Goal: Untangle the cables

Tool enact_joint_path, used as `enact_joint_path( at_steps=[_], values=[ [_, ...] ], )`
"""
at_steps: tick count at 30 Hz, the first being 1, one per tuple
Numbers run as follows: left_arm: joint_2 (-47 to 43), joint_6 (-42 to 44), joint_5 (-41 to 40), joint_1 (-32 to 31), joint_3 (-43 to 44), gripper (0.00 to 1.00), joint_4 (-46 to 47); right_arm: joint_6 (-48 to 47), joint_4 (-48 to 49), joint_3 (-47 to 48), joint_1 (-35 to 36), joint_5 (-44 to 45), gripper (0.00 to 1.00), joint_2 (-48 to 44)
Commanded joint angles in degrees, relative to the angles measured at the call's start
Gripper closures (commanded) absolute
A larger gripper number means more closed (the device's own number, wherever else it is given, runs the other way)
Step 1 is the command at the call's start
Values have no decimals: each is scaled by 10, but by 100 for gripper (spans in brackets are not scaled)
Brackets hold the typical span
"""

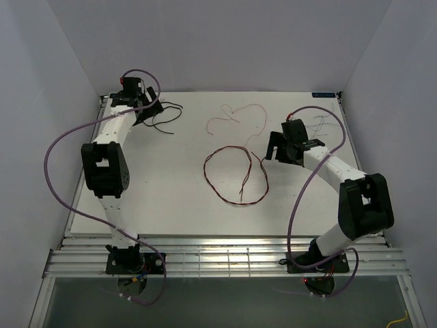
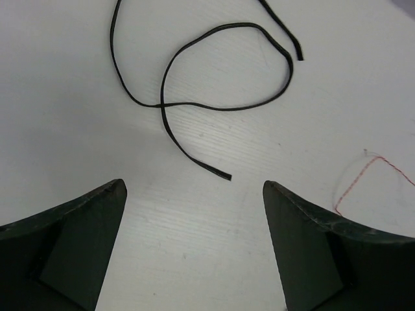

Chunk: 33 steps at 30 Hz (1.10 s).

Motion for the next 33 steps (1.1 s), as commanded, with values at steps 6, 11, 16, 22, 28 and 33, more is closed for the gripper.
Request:
enact_joint_path(
  at_steps=[6,11,16,22,28,33],
  values=[
    [-211,-58,13,-43,-181,2,68,85,-14,167,12,105,0,159],
    [-255,-71,-2,-81,-249,2,128,106,-22,226,15,81,17,239],
    [-251,-76,25,-83,-237,2,131,119,-18,221,25,78,31,262],
    [-251,-74,12,-84,-234,2,128,138,-15,185,34,82,44,267],
    [-255,-77,-13,-88,-240,2,124,152,6,140,36,74,74,265],
    [-259,-76,-16,-97,-239,2,123,165,34,90,39,68,92,246]
  ],
)
